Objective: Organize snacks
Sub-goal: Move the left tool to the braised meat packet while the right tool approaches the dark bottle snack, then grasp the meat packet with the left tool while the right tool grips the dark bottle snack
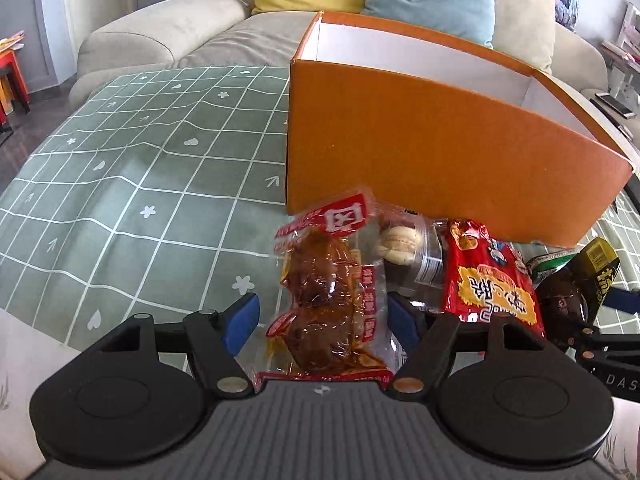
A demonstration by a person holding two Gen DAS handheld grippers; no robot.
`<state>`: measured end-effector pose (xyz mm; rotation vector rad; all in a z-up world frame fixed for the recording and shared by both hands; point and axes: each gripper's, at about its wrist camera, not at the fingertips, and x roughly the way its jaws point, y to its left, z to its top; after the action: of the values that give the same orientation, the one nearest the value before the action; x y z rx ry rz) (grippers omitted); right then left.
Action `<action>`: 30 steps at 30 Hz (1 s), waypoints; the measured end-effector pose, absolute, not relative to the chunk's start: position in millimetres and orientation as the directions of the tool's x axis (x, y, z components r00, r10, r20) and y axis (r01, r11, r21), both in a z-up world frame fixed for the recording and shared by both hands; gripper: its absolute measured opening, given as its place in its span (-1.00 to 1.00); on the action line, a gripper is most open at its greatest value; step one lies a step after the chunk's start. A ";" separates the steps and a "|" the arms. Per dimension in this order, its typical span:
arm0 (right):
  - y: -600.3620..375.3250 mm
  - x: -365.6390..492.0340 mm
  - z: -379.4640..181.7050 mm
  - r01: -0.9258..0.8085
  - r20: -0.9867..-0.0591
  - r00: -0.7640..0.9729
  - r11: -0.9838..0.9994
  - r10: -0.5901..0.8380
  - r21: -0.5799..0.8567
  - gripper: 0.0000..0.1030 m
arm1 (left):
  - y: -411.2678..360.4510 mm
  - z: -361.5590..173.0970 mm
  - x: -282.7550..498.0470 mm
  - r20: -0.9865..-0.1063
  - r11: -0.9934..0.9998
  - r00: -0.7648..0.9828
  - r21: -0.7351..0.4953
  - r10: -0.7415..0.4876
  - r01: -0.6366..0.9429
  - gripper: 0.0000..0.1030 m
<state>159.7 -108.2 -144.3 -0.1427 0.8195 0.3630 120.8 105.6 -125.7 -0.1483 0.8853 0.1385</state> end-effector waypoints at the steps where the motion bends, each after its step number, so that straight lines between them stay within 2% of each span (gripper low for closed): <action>1: -108.6 160.6 -145.1 -0.368 -0.737 0.621 0.929 0.267 0.027 0.47 | 106.4 -126.2 121.4 -0.776 0.980 0.628 -0.078 0.056 -0.183 0.63; 3: -109.2 161.7 -145.6 -0.370 -0.737 0.615 0.928 0.281 0.045 0.40 | 107.0 -126.8 122.2 -0.774 0.979 0.631 -0.087 0.052 -0.187 0.64; 5: -108.6 161.4 -145.5 -0.377 -0.737 0.612 0.925 0.288 0.049 0.24 | 108.7 -127.8 122.5 -0.773 0.977 0.633 -0.097 0.046 -0.190 0.64; 7: -107.8 160.3 -144.9 -0.388 -0.735 0.609 0.920 0.298 0.053 0.09 | 110.2 -127.3 122.2 -0.771 0.974 0.636 -0.117 0.034 -0.194 0.50; 9: -106.6 160.0 -144.4 -0.395 -0.735 0.605 0.917 0.305 0.055 -0.04 | 110.0 -125.4 120.4 -0.766 0.972 0.642 -0.123 0.034 -0.198 0.19; 11: -106.7 159.3 -143.2 -0.397 -0.736 0.601 0.916 0.312 0.064 -0.21 | 109.9 -123.7 119.7 -0.763 0.972 0.645 -0.117 0.043 -0.203 0.01; 19: -108.3 156.7 -138.5 -0.384 -0.730 0.612 0.921 0.305 0.062 -0.23 | 114.2 -120.6 116.4 -0.763 0.959 0.644 -0.147 0.046 -0.243 -0.07; 26: -110.2 147.8 -125.8 -0.394 -0.706 0.627 0.916 0.328 0.076 -0.23 | 105.6 -113.2 105.8 -0.745 0.967 0.664 -0.120 0.063 -0.226 -0.13; 28: -108.0 145.0 -120.4 -0.404 -0.690 0.643 0.913 0.331 0.062 -0.23 | 102.9 -110.0 102.4 -0.736 0.968 0.673 -0.108 0.075 -0.226 -0.22; 29: -107.9 143.4 -117.8 -0.408 -0.683 0.650 0.911 0.333 0.056 -0.24 | 102.1 -108.4 100.1 -0.730 0.969 0.679 -0.103 0.081 -0.226 -0.63; 30: -108.0 142.7 -115.6 -0.412 -0.677 0.655 0.910 0.337 0.055 -0.24 | 100.3 -106.6 98.7 -0.727 0.970 0.680 -0.089 0.092 -0.226 -0.67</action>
<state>142.7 -108.0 -115.6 -0.1066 0.7444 0.4253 98.7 100.3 -106.6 -0.1771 0.8044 0.1794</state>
